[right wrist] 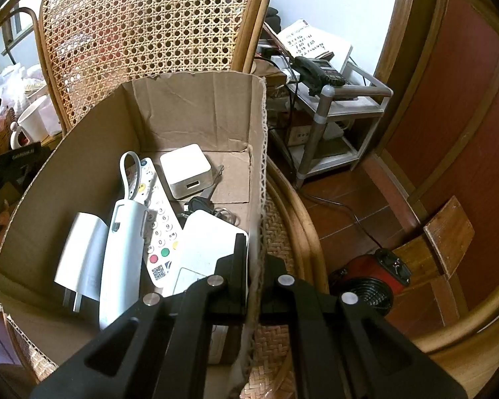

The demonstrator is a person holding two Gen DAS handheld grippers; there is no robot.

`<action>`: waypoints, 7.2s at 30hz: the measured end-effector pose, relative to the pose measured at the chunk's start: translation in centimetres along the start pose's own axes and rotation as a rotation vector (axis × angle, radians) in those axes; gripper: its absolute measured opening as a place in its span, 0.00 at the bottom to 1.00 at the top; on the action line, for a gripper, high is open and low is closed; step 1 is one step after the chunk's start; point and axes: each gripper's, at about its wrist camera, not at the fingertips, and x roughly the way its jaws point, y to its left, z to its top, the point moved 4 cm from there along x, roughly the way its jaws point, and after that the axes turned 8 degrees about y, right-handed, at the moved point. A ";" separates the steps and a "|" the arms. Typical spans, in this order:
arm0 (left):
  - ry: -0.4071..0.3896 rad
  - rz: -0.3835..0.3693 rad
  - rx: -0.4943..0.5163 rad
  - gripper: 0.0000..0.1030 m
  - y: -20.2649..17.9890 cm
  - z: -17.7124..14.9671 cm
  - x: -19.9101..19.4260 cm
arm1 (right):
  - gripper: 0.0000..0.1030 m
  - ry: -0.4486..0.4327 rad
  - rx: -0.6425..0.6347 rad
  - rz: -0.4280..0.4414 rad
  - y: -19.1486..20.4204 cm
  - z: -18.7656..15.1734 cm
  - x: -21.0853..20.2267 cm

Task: Organize rigid objects
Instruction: 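Move the open left tool back over the silver key ring, then grasp the silver keys with the left tool and lift them, then carry the keys into the cardboard box and open the left tool, then move the open left tool over the AIMA key fob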

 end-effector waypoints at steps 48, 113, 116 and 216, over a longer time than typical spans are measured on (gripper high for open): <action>0.177 0.094 0.190 0.42 -1.8 -1.6 2.2 | 0.06 -0.002 -0.005 0.006 0.1 0.1 0.1; 0.281 -0.118 0.236 0.23 -0.6 -3.8 2.1 | 0.07 -0.001 -0.006 0.005 0.2 0.2 0.1; 0.284 -0.127 0.219 0.23 -0.6 -3.7 1.7 | 0.07 -0.001 -0.007 0.005 0.2 0.2 0.1; -0.105 -0.279 0.357 0.99 -10.3 -4.9 -16.2 | 0.07 0.000 -0.012 0.004 0.2 -0.1 0.1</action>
